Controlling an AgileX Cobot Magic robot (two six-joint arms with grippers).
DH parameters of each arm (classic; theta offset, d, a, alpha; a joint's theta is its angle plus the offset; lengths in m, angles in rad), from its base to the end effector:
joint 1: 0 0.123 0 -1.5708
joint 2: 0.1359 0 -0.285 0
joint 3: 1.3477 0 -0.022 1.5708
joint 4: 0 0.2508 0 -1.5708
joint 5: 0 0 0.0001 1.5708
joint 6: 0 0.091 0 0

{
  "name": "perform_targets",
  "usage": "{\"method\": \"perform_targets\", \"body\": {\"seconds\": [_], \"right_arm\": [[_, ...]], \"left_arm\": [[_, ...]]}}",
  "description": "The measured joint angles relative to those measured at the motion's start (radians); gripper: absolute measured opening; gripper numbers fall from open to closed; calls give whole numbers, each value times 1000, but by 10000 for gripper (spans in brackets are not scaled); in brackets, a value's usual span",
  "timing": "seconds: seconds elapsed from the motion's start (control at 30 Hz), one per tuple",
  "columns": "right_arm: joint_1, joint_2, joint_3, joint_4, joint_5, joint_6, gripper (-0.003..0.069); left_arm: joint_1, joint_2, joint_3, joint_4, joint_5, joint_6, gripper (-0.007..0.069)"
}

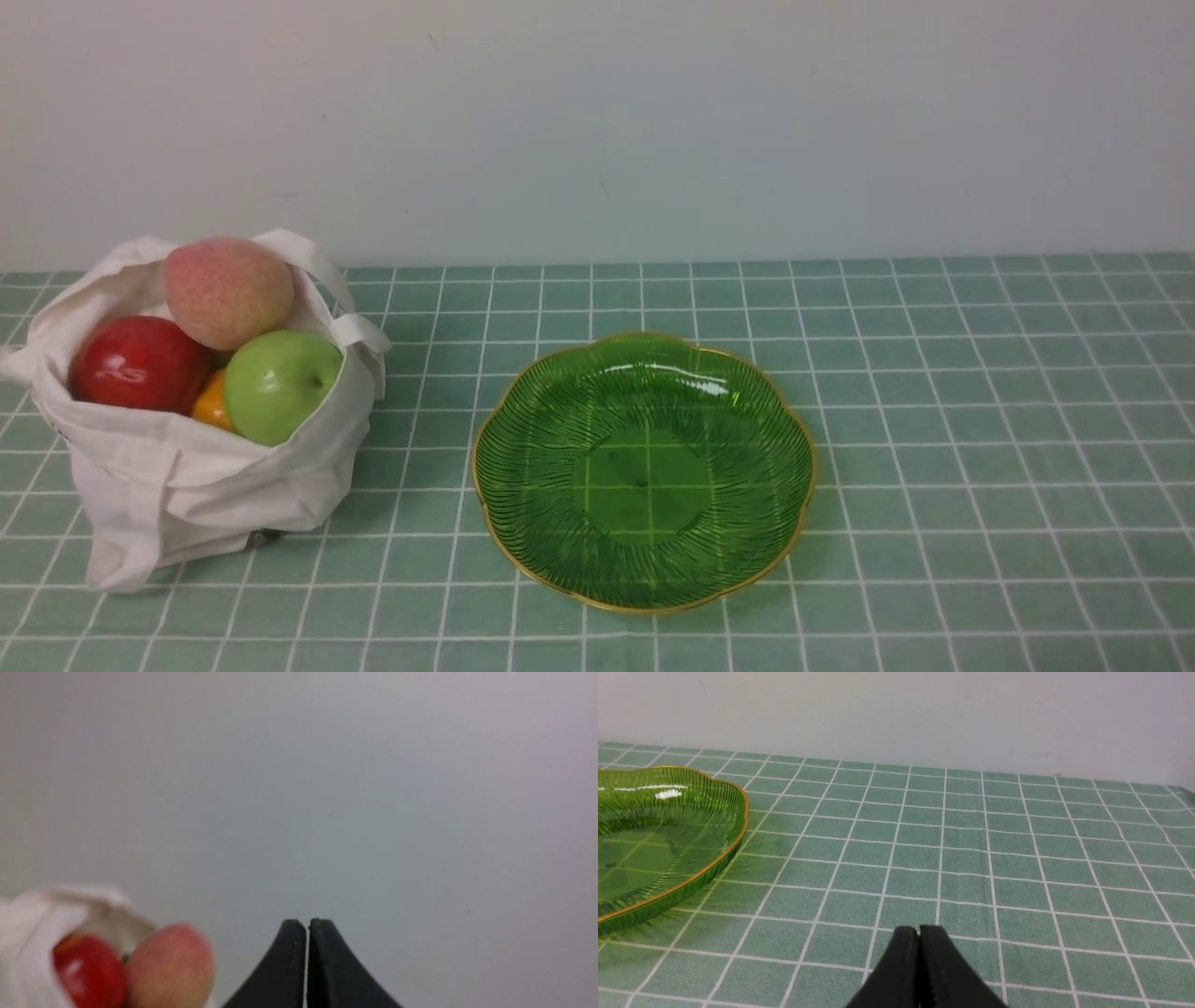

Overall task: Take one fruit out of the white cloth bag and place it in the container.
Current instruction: 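Reach into the cloth bag and grasp the peach with the left gripper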

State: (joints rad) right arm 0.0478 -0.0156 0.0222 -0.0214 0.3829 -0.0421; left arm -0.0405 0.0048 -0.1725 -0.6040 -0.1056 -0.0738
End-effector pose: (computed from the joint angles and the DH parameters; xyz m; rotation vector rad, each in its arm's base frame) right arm 0.0521 0.0018 0.1721 -0.0972 1.8705 -0.0172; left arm 0.0408 0.0037 0.2779 -0.4403 1.1704 -0.5852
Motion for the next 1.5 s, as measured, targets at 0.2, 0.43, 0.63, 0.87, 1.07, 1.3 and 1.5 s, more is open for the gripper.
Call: {"method": "perform_targets", "body": {"seconds": [0.2,0.43,0.63,0.87,1.07,1.3,1.5], "right_arm": [[0,0,0,0,0,0,-15],[0,0,0,0,0,0,-15],[0,0,0,0,0,0,-15],[0,0,0,0,0,0,-15],[0,0,0,0,0,0,-15],[0,0,0,0,0,0,-15],[0,0,0,0,0,0,-15]], "left_arm": [[0,297,-278,61,345,196,-8],[0,774,-551,255,712,300,-8],[0,1031,-743,352,759,304,-8],[0,1215,-894,509,742,242,59],[0,1357,-954,643,676,61,220],[0,1518,-1056,755,677,-170,547],[0,1579,-1079,807,681,-185,679]]}}
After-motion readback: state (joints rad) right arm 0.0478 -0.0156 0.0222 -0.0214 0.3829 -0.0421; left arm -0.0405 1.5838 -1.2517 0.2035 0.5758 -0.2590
